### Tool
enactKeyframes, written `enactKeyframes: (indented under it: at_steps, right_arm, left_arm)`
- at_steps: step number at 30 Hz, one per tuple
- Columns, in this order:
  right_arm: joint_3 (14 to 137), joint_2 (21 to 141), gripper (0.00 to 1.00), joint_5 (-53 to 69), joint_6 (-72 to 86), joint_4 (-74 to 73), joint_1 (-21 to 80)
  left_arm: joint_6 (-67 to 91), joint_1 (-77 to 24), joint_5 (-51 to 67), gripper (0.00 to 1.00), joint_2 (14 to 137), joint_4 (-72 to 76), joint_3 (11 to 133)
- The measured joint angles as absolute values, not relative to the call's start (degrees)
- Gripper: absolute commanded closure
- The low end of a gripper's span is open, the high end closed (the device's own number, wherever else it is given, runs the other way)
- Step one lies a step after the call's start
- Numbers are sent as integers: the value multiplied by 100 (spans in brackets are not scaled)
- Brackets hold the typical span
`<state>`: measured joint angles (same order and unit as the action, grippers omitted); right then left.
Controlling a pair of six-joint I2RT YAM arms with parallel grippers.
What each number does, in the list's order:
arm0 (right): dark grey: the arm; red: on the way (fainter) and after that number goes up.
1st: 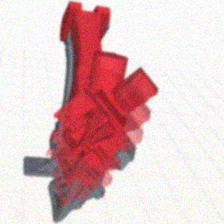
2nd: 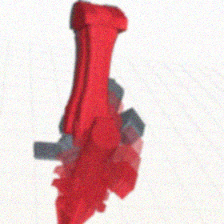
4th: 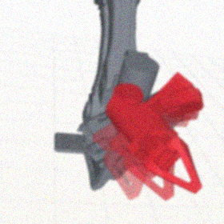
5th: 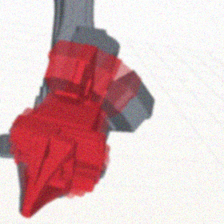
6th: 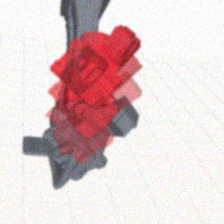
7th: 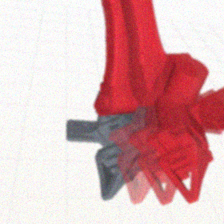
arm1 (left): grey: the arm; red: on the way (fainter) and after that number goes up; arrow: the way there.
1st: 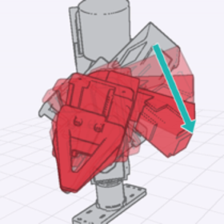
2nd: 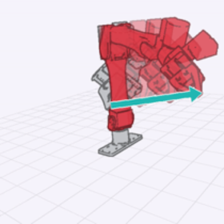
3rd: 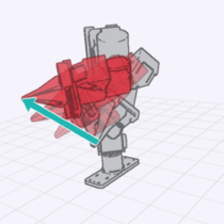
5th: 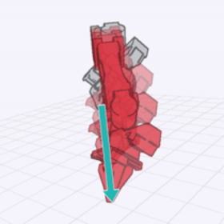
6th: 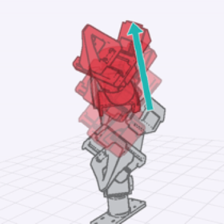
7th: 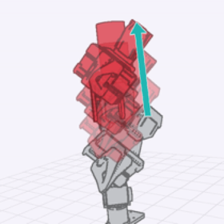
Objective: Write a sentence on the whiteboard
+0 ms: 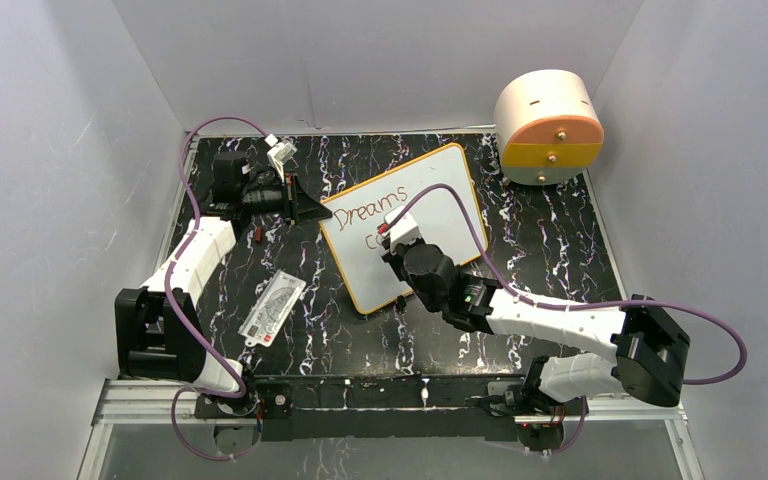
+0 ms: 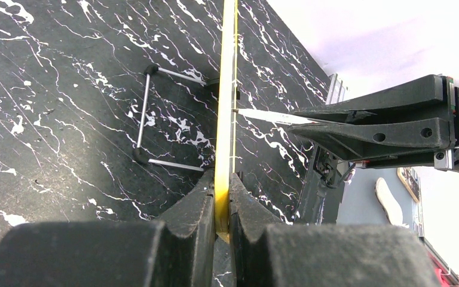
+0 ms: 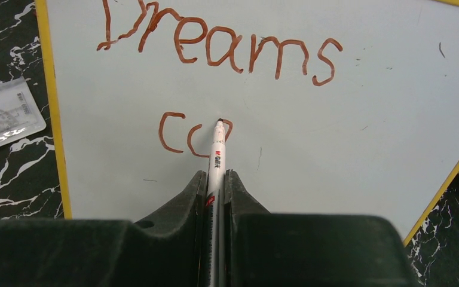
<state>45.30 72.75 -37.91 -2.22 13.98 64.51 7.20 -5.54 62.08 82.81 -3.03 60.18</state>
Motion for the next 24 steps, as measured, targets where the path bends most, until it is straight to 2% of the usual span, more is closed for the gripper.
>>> enactKeyframes:
  at_steps: [24]
  right_arm:
    - [4552,7100,100,-3301,-169,978,6451]
  left_arm:
    - [694,-639,6143,100,8287,-344,6055]
